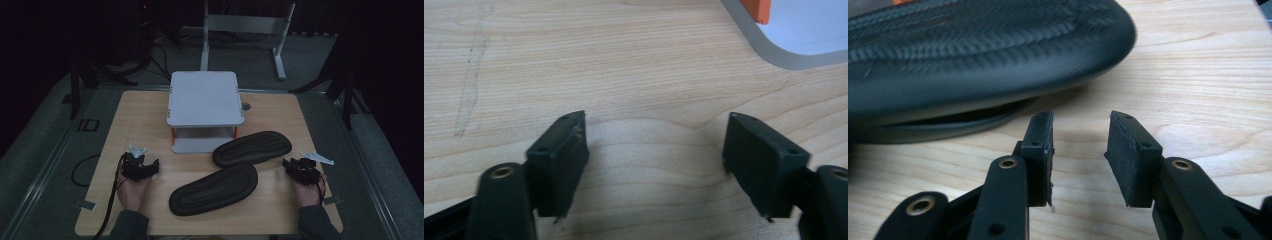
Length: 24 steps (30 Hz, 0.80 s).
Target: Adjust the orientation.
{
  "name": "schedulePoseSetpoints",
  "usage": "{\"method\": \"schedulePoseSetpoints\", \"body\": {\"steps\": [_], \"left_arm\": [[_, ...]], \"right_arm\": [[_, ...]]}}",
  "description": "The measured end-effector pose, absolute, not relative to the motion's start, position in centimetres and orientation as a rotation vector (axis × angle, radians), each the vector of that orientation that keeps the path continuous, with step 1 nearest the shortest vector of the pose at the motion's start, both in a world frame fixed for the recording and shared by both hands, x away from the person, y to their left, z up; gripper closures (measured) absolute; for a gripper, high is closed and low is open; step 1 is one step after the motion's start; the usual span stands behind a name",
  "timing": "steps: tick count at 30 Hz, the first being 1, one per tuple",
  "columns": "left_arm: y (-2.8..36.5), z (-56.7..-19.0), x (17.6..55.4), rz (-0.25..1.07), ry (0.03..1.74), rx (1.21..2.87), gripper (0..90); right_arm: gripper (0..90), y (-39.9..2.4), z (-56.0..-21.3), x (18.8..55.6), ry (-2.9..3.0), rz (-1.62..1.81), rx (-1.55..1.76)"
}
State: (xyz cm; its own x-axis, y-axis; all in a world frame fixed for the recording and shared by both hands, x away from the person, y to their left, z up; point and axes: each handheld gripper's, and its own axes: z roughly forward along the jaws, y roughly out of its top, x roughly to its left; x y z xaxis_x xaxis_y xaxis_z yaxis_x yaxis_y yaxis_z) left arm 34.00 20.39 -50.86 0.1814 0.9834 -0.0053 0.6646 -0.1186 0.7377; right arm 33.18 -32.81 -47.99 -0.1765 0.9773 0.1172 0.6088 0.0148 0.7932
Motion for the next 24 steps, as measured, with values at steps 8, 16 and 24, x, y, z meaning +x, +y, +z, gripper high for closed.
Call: {"method": "schedulePoseSetpoints", "body": {"steps": [8, 16, 24], "left_arm": [[20.0, -49.6, 32.8, 0.663, 1.481, 1.848, 36.7], [19.0, -47.4, 30.5, 0.687, 1.341, 1.834, 36.8], [16.2, -46.1, 28.4, 0.645, 1.206, 1.858, 36.8]], "right_arm": [[58.7, -33.1, -48.0, 33.0, 1.837, 1.084, 1.588], [54.0, -32.5, -47.7, 32.4, 1.866, 1.110, 1.543], [51.9, -30.7, -47.3, 30.8, 1.943, 1.118, 1.449]]}}
